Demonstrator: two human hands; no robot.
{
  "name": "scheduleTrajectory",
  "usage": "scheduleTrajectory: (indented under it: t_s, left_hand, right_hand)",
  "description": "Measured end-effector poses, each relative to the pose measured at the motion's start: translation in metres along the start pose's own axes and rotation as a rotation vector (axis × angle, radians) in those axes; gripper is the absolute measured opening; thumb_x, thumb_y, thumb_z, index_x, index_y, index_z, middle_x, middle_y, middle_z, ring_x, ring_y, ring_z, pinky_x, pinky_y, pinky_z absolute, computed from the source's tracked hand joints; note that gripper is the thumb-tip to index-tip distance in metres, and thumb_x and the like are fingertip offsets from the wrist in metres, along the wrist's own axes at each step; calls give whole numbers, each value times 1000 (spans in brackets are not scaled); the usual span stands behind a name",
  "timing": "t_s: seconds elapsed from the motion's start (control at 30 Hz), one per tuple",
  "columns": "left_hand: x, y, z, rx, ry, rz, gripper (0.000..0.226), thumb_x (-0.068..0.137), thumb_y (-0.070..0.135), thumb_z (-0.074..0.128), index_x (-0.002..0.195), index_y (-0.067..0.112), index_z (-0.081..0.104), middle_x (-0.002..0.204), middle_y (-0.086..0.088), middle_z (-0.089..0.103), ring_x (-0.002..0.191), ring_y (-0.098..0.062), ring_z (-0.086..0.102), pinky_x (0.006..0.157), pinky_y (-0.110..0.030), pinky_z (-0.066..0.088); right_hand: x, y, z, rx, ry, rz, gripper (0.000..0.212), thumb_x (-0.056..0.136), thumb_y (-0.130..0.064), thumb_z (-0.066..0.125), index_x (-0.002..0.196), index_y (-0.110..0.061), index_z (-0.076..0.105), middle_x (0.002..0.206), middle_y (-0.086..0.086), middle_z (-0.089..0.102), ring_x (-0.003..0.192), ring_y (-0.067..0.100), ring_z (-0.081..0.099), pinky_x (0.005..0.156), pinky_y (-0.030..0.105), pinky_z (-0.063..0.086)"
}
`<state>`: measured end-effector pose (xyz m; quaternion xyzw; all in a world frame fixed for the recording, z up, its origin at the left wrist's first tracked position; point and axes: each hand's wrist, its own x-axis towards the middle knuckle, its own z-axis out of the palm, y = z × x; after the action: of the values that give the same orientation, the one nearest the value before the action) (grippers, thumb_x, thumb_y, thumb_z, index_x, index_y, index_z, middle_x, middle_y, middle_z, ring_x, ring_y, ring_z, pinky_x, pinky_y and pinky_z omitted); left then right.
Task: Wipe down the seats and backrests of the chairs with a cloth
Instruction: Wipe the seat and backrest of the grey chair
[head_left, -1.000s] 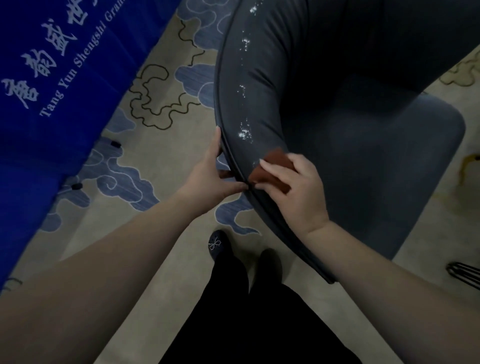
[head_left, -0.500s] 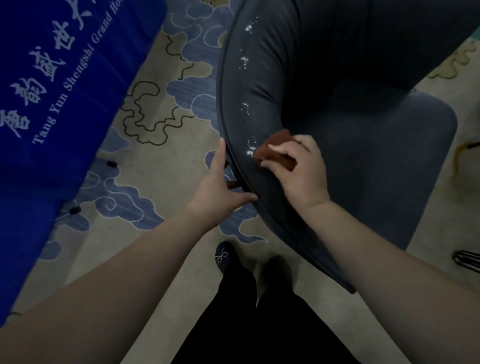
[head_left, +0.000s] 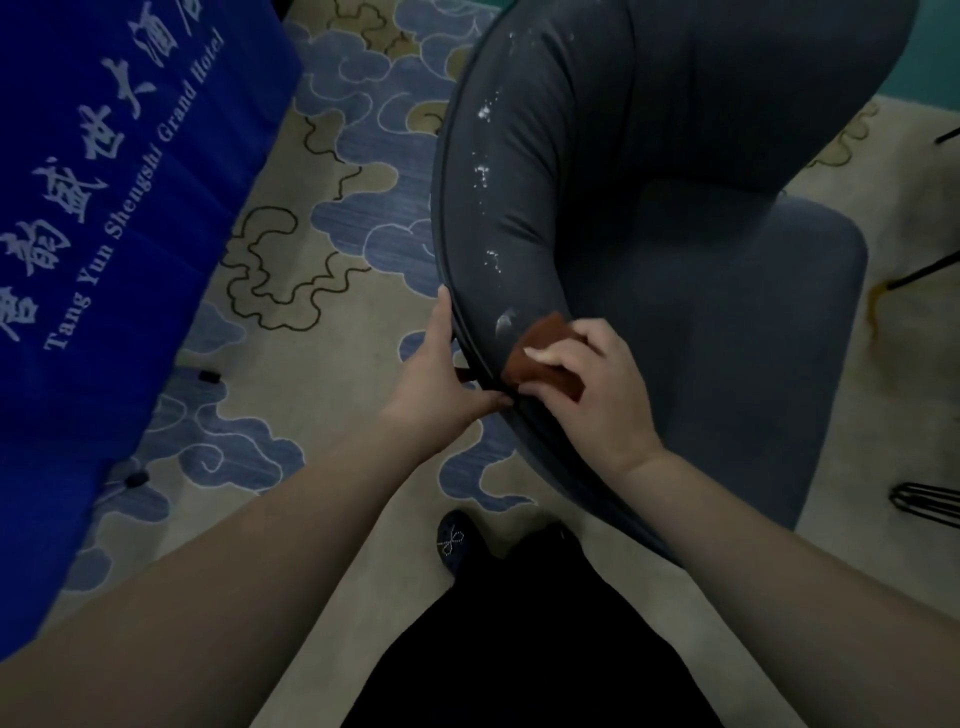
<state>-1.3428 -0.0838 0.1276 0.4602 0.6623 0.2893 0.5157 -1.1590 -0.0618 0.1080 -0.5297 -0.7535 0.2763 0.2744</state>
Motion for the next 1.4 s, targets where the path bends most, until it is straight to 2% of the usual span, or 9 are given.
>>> scheduleTrajectory:
  t_s: [0.07, 0.2, 0.33, 0.57, 0.7, 0.83, 0.93, 1.17, 1.4]
  left_hand:
    - [2, 0, -2, -12, -9, 4, 126, 65, 9, 86, 144, 50, -4, 112, 40, 44, 114, -13, 59, 87, -31, 56]
    - [8, -2, -6, -3, -19, -15, 129, 66, 9, 86, 148, 45, -7, 109, 46, 41, 112, -7, 58, 82, -20, 54]
    - [15, -3, -12, -56, -37, -21, 128, 67, 2, 84, 151, 42, -5, 121, 37, 43, 116, -11, 57, 88, -31, 56]
    - [19, 0, -14, -98, -37, -23, 131, 65, -2, 84, 148, 44, -6, 120, 45, 36, 118, -13, 55, 85, -29, 56]
    - [23, 4, -17, -121, -41, -8, 124, 68, -3, 81, 147, 44, -2, 141, 30, 33, 128, -14, 47, 92, -28, 53]
    - [33, 8, -26, -115, -20, -32, 120, 68, -3, 81, 145, 47, 4, 135, 35, 32, 125, -18, 51, 93, -33, 53]
    - [39, 10, -31, -77, -35, -64, 124, 66, -1, 83, 151, 38, 1, 146, 22, 27, 125, -16, 51, 95, -36, 52]
    - [50, 17, -37, -68, -37, -78, 122, 68, -1, 81, 152, 36, 0, 136, 29, 30, 132, -16, 45, 100, -37, 49]
    - [55, 23, -34, -100, 6, -100, 119, 70, -1, 81, 151, 38, 3, 119, 41, 32, 124, -13, 50, 89, -22, 53]
  right_hand:
    - [9, -5, 4, 8, -26, -35, 26, 72, -26, 80, 95, -18, 73, 107, 5, 55, 98, 25, 54, 85, 43, 48]
    - [53, -15, 15, -16, -38, -53, 27, 75, -27, 79, 99, -18, 71, 111, 7, 54, 104, 27, 51, 90, 47, 45]
    - [41, -6, 12, -5, 12, 0, 28, 76, -36, 73, 100, -22, 69, 112, 2, 52, 104, 20, 50, 89, 43, 46]
    - [74, -15, 22, -95, -27, -145, 27, 75, -28, 77, 99, -17, 71, 110, 12, 55, 102, 33, 53, 85, 52, 46]
    - [80, -6, 22, -47, 11, -68, 29, 79, -36, 71, 104, -21, 68, 114, 7, 52, 105, 26, 50, 88, 48, 46]
    - [50, -3, 18, -35, -32, -167, 28, 78, -39, 67, 101, -23, 71, 109, 6, 52, 98, 27, 52, 82, 49, 47]
    - [85, -11, 23, -76, -46, -221, 26, 77, -34, 73, 100, -20, 72, 108, 11, 55, 98, 33, 53, 81, 51, 48]
    - [92, -2, 21, -15, 1, -161, 32, 77, -39, 69, 103, -21, 73, 109, 11, 55, 98, 30, 52, 85, 48, 47]
    - [145, -5, 28, -27, -23, -186, 30, 74, -28, 79, 101, -18, 73, 109, 15, 55, 99, 35, 52, 85, 51, 47]
